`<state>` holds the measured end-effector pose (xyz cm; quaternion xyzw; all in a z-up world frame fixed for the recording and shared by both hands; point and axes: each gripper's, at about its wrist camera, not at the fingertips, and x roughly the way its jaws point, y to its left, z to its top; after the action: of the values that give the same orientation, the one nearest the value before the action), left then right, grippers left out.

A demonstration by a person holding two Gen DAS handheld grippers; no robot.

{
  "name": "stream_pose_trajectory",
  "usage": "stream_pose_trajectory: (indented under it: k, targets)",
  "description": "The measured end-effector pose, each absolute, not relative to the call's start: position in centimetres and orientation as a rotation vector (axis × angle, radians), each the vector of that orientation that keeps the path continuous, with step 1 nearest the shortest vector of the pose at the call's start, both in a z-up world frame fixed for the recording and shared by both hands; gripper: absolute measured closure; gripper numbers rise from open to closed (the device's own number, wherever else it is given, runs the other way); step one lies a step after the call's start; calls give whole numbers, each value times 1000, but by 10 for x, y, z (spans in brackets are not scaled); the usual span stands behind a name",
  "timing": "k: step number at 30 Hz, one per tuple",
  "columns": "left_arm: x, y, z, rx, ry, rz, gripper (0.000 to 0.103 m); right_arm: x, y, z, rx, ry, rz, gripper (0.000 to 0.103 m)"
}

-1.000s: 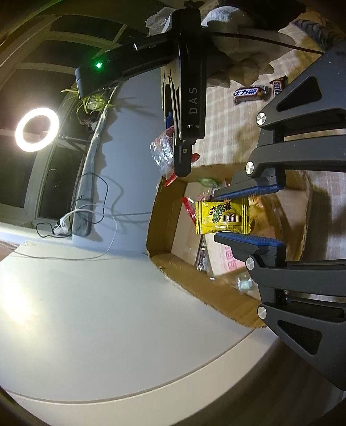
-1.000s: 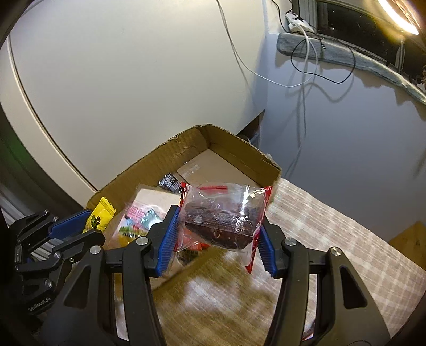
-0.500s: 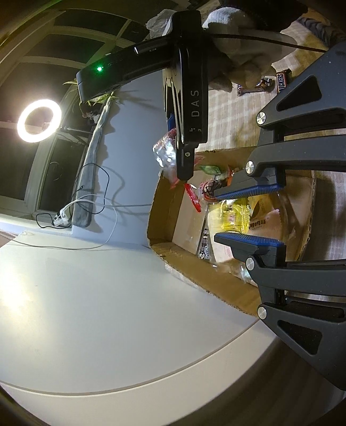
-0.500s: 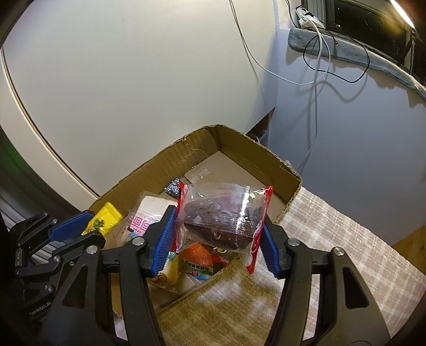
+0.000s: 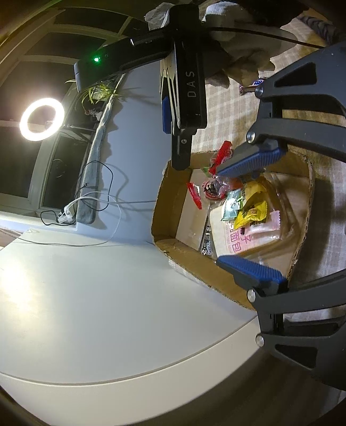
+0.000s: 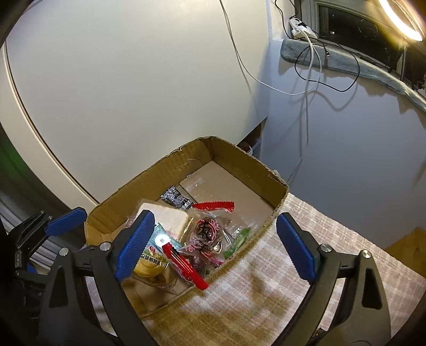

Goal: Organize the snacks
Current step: 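Open both grippers to release the pastry and candy into the box, then move both grippers back over the two Snickers bars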

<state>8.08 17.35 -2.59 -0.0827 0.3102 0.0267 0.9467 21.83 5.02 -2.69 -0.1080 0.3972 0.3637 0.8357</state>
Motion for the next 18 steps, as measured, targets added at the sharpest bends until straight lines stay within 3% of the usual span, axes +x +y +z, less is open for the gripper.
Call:
stream_pose_trajectory:
  k: [18]
  targets:
    - [58, 139, -12, -142, 618, 8, 36, 194, -12, -12, -235, 817, 736, 8]
